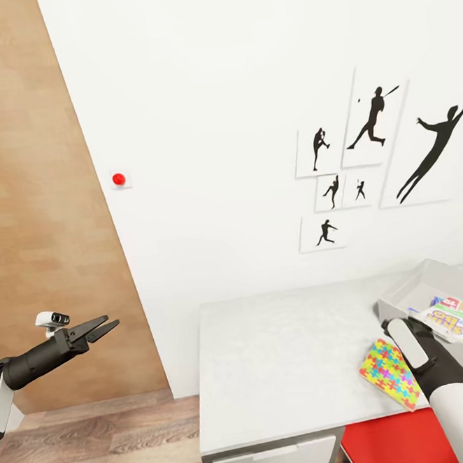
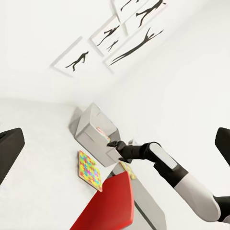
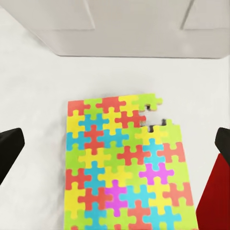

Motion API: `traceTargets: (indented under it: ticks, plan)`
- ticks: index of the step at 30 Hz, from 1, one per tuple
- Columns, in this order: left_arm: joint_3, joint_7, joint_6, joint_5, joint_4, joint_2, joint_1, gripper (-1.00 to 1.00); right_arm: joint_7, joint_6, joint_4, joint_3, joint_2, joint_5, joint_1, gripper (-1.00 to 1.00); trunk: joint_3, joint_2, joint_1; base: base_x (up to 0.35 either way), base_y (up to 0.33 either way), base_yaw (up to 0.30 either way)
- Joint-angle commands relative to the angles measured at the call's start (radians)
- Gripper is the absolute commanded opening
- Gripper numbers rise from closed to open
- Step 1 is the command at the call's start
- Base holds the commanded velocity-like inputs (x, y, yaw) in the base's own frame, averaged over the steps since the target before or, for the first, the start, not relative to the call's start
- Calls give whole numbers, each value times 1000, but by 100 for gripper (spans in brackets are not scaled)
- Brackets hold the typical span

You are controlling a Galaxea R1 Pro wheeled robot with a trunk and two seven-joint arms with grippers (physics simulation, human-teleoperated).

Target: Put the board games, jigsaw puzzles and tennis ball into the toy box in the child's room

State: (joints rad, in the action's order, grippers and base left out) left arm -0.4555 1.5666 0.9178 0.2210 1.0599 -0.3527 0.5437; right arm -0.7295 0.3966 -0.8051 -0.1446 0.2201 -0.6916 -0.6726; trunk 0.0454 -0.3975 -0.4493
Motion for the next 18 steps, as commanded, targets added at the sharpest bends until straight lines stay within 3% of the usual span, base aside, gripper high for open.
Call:
traceTargets:
  ticks: [1,18]
  plan:
    - [0,4,10,-1,0,0,1,100,-5,5,1,0,0,-5,-1,100,4,-3,-1,12,0,0]
    - [0,4,10,-1,0,0,1,100,-5,4,6,0,1,-5,-1,100,32,-3,-1,39,0,0]
